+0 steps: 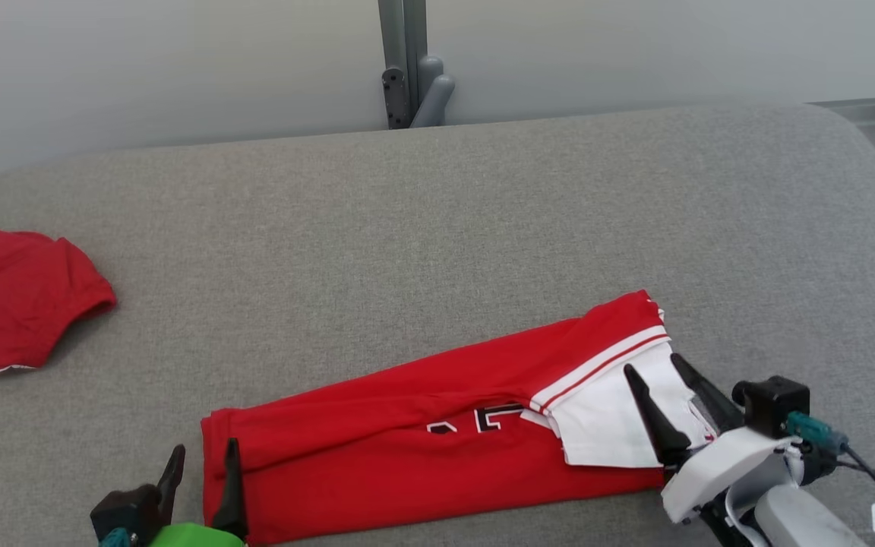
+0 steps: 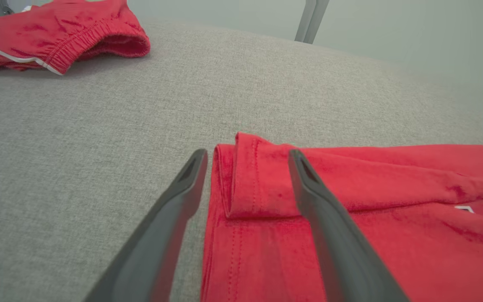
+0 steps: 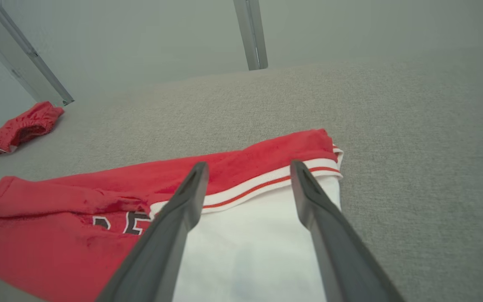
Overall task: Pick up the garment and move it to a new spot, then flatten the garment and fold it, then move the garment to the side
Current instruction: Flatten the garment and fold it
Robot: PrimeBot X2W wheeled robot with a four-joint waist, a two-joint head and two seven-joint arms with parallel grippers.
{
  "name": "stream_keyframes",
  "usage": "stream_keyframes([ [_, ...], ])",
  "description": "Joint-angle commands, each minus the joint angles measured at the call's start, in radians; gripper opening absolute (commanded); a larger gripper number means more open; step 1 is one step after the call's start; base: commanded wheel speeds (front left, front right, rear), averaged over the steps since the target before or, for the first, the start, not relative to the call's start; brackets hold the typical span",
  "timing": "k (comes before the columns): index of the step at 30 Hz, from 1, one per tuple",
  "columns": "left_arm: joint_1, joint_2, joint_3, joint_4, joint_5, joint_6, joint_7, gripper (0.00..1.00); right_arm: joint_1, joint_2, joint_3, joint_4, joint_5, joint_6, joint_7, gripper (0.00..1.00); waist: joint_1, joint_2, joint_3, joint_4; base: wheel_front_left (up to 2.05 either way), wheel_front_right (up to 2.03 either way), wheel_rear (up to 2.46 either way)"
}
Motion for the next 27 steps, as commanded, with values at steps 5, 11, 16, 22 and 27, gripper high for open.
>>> stream_keyframes([
  [5, -0.056, 0.003, -0.022, -0.019, -0.001, -0.001, 0.000, 1.00, -0.090, 0.014, -0.075, 0.176, -0.057, 0.000, -0.003, 1.00, 0.0000, 0.0000, 0.069, 0.046, 0.00, 0.00, 0.00],
  [11, -0.066, 0.003, -0.024, -0.027, -0.004, -0.001, 0.000, 1.00, -0.127, 0.043, -0.127, 0.331, -0.066, 0.000, -0.003, 1.00, 0.0000, 0.0000, 0.089, 0.060, 0.00, 0.00, 0.00],
  [16, -0.072, 0.003, -0.020, -0.030, 0.004, -0.001, 0.000, 1.00, -0.128, 0.080, -0.126, 0.428, -0.022, 0.000, 0.001, 1.00, 0.0000, 0.0000, 0.085, 0.060, 0.00, 0.00, 0.00],
  [22, -0.071, 0.003, -0.019, -0.041, 0.011, -0.001, 0.000, 1.00, -0.140, 0.106, -0.048, 0.446, 0.029, 0.000, 0.003, 1.00, 0.0000, 0.0000, 0.087, 0.056, 0.00, 0.00, 0.00],
  [27, -0.063, 0.003, -0.020, -0.046, 0.017, -0.001, 0.000, 1.00, -0.161, 0.093, 0.010, 0.452, 0.074, 0.001, 0.004, 0.14, 0.0000, 0.0000, 0.086, 0.056, 0.00, 0.00, 0.00],
])
